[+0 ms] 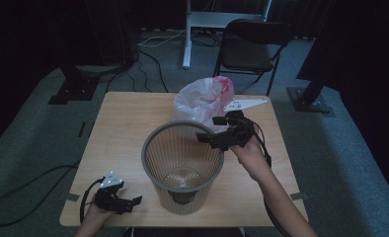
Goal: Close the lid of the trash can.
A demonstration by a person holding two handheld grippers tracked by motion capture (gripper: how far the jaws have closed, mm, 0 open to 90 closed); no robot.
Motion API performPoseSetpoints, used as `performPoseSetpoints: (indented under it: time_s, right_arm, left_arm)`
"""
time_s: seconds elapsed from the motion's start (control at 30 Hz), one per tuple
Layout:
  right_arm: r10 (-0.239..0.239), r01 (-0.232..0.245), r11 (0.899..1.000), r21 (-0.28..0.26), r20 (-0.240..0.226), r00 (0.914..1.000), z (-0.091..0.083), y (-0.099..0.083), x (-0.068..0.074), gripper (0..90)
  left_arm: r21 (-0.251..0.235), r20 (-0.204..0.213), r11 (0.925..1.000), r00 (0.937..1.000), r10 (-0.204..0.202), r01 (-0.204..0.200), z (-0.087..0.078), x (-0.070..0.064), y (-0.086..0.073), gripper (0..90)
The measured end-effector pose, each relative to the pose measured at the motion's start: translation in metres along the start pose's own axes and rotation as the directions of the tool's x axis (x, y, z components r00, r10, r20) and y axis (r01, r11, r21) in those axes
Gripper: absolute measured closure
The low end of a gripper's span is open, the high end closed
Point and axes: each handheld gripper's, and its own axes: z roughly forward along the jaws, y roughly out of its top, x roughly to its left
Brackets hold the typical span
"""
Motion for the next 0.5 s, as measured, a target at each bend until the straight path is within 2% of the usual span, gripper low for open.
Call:
performPoseSetpoints:
  time_s: [0.13, 0.3, 0.4, 0.5]
  right_arm:
    - [-0.039, 0.039, 0.999, -0.002, 0.022, 0.999, 0.001, 0.001, 0.002, 13.0]
    - [-0.061, 0.062, 0.996, -0.06, 0.021, 0.9979, -0.003, -0.003, 0.005, 12.7]
    - [-0.069, 0.074, 0.993, -0.095, 0.063, 0.9957, -0.007, -0.006, 0.008, 12.4]
    - [-0.057, 0.067, 0.991, -0.118, 0.086, 0.9946, -0.01, -0.01, 0.01, 12.4]
  left_arm:
    - [0.0, -0.004, 1.0, 1.0, 0.005, -0.005, 0.0, 0.001, 0.0, 0.0]
    - [0.003, -0.016, 1.0, 0.9999, 0.005, -0.005, -0.003, 0.0, -0.003, 0.0]
    - [-0.001, -0.025, 1.0, 0.9997, -0.009, 0.009, -0.004, 0.001, -0.004, 0.0]
    - [0.0, -0.028, 1.0, 0.9996, -0.005, 0.005, -0.005, 0.001, -0.004, 0.0]
